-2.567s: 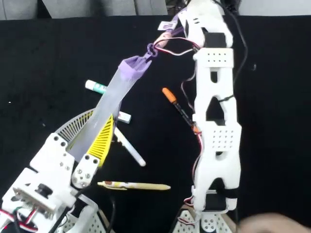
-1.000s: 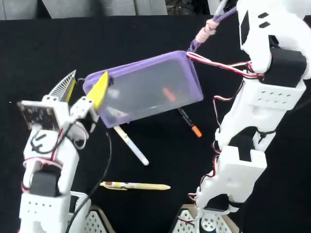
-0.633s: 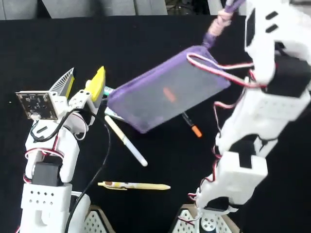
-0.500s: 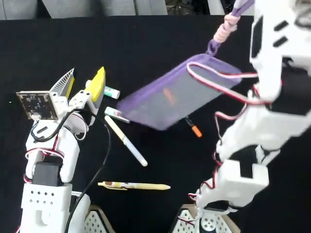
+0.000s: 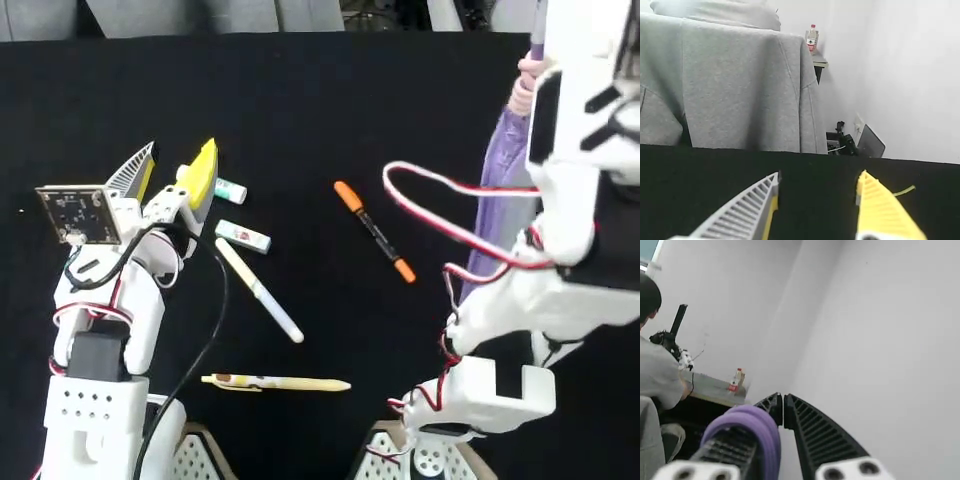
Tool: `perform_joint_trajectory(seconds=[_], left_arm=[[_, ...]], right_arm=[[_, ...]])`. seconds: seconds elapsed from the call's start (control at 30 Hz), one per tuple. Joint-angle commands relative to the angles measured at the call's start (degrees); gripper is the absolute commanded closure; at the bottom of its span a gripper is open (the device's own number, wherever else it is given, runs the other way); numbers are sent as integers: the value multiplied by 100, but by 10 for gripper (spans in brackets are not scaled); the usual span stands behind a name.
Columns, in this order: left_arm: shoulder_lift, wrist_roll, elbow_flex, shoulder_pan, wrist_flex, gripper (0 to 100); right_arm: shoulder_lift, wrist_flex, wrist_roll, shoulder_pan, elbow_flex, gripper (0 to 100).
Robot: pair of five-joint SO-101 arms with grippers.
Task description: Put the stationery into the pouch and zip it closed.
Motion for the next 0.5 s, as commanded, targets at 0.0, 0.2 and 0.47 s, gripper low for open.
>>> perform_joint_trajectory(seconds=[0.0, 0.2, 0.47], left_arm=[[26, 62, -40, -163, -149, 750], [316, 62, 119, -400, -712, 755], [2444, 62, -629, -690, -1231, 755]], right_arm=[[-171, -44, -176, -35, 620, 988], [-215, 88, -1758, -229, 716, 988], [-602, 1873, -2251, -229, 259, 988]])
